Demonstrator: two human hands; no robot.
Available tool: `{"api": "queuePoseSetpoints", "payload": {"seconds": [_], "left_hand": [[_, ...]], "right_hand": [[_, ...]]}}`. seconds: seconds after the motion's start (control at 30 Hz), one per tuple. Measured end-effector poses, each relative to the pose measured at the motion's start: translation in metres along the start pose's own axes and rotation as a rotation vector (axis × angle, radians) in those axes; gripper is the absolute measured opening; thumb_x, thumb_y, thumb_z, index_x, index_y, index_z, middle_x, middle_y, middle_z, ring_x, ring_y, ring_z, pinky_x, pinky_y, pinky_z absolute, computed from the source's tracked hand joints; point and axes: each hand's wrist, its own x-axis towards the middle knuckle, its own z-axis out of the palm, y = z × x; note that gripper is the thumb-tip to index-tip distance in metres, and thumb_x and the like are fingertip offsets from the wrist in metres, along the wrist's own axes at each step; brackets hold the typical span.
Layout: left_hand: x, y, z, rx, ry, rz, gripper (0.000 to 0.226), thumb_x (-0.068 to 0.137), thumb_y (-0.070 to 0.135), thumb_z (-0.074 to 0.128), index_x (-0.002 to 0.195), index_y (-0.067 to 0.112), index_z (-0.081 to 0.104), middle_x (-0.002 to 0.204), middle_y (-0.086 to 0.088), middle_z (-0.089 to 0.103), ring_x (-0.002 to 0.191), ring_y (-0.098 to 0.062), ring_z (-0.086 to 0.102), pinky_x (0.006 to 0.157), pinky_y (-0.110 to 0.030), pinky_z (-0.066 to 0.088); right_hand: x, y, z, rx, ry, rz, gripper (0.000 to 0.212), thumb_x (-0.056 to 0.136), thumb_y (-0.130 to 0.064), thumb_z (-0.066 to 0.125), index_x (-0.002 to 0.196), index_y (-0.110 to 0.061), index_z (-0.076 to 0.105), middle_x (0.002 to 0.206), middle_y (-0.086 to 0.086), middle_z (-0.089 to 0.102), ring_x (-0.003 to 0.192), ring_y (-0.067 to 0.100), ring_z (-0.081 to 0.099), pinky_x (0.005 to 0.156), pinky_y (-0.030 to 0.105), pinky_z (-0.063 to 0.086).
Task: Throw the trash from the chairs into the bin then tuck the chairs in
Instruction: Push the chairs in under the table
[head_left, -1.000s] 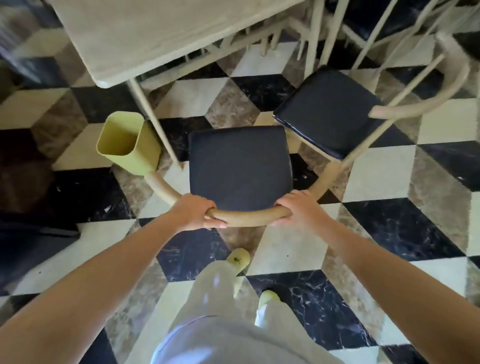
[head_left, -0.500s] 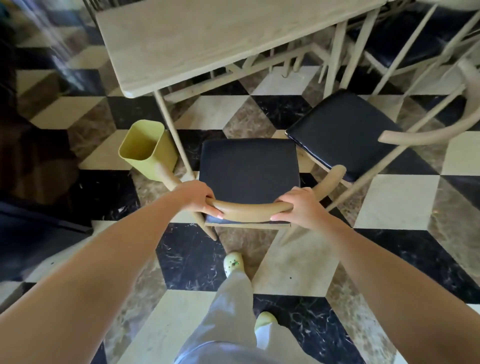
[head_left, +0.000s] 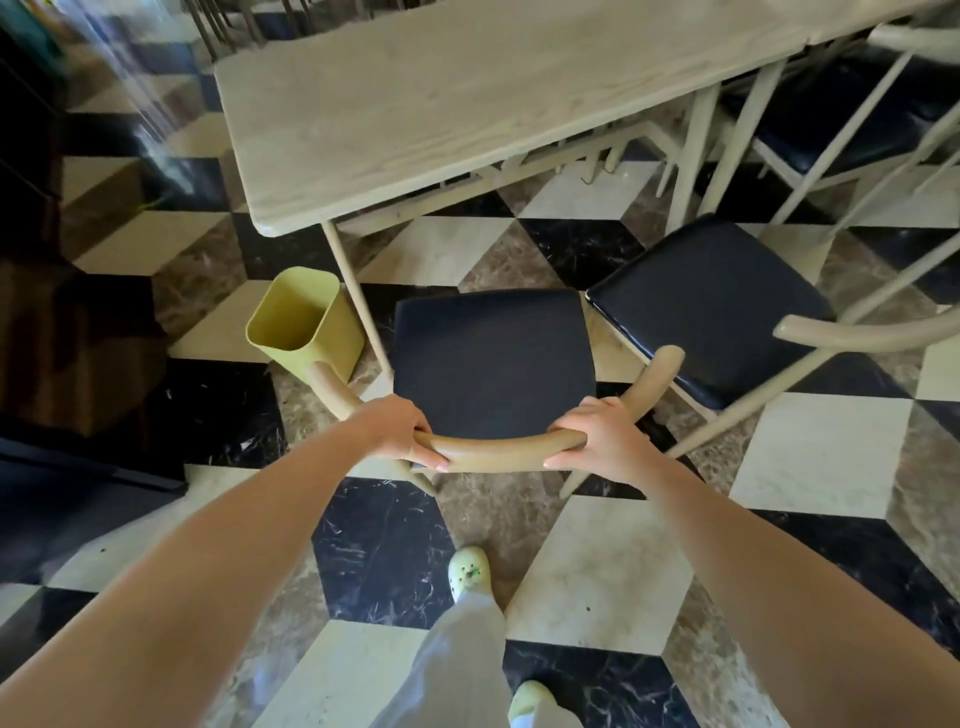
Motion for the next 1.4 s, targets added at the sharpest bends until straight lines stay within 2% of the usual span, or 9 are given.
{"api": "queuePoseSetpoints", "payload": {"seconds": [0.1,0.27,0.5,0.67,0.9,1.0,1.13,1.4], "left_hand": [[0.009,-0.009,-0.013,-0.033,0.006,-0.022,0.063,0.065,0.074,0.065,0.107,0.026,0.072,0.097,0.007,0.072,0.09,-0.012,0.064,0.084,-0.032,0.055],[0.03,-0.025,-0.042,-0.059,0.023,-0.031,0.059,0.068,0.072,0.064,0.104,0.026,0.073,0.092,0.005,0.072,0.086,-0.013,0.063,0.069,-0.025,0.046],[0.061,-0.059,-0.078,-0.084,0.025,-0.021,0.06,0.067,0.072,0.065,0.1,0.022,0.074,0.091,0.003,0.072,0.083,-0.014,0.064,0.067,-0.024,0.045],[0.072,-0.074,-0.105,-0.116,0.06,-0.016,0.057,0.075,0.066,0.064,0.109,0.021,0.07,0.099,0.002,0.07,0.091,-0.017,0.062,0.079,-0.029,0.049],[0.088,-0.082,-0.118,-0.12,0.165,-0.023,0.055,0.073,0.069,0.061,0.102,0.024,0.072,0.092,0.004,0.072,0.089,-0.013,0.062,0.086,-0.029,0.045],[0.095,-0.082,-0.127,-0.151,0.2,-0.034,0.055,0.073,0.07,0.061,0.101,0.024,0.072,0.093,0.005,0.072,0.091,-0.013,0.061,0.091,-0.032,0.044],[0.109,-0.084,-0.138,-0.086,0.218,-0.075,0.057,0.071,0.076,0.054,0.101,0.031,0.071,0.091,0.009,0.071,0.092,-0.012,0.06,0.093,-0.035,0.041],[0.13,-0.104,-0.14,-0.314,0.317,-0.179,0.045,0.07,0.064,0.068,0.1,0.03,0.073,0.093,0.011,0.071,0.097,-0.011,0.058,0.099,-0.034,0.035]], "right_hand": [[0.024,0.002,-0.008,-0.013,-0.008,-0.007,0.034,0.075,-0.051,0.07,0.1,-0.028,0.071,0.098,-0.014,0.069,0.098,0.013,0.052,0.087,0.028,0.025],[0.068,0.01,-0.023,-0.027,-0.024,-0.023,0.035,0.076,-0.052,0.069,0.102,-0.028,0.07,0.098,-0.015,0.068,0.098,0.011,0.052,0.09,0.028,0.027],[0.123,0.008,-0.035,-0.039,-0.016,-0.003,0.036,0.076,-0.051,0.07,0.103,-0.027,0.07,0.097,-0.013,0.069,0.097,0.012,0.052,0.096,0.031,0.029],[0.157,0.004,-0.049,-0.058,0.004,-0.01,0.039,0.077,-0.051,0.07,0.105,-0.024,0.071,0.1,-0.009,0.071,0.1,0.016,0.054,0.092,0.03,0.028],[0.186,0.014,-0.066,-0.036,-0.012,-0.027,0.037,0.076,-0.05,0.071,0.103,-0.024,0.071,0.097,-0.009,0.071,0.1,0.015,0.052,0.089,0.026,0.025],[0.199,0.02,-0.078,-0.028,-0.011,-0.024,0.039,0.076,-0.048,0.073,0.105,-0.023,0.072,0.099,-0.009,0.07,0.102,0.015,0.052,0.091,0.026,0.024],[0.226,0.028,-0.095,-0.034,-0.054,-0.048,0.041,0.075,-0.049,0.073,0.106,-0.022,0.072,0.098,-0.007,0.071,0.1,0.016,0.052,0.097,0.032,0.031],[0.289,0.031,-0.108,-0.141,-0.101,-0.18,0.04,0.077,-0.05,0.07,0.106,-0.023,0.072,0.1,-0.009,0.071,0.101,0.017,0.05,0.091,0.03,0.025]]}}
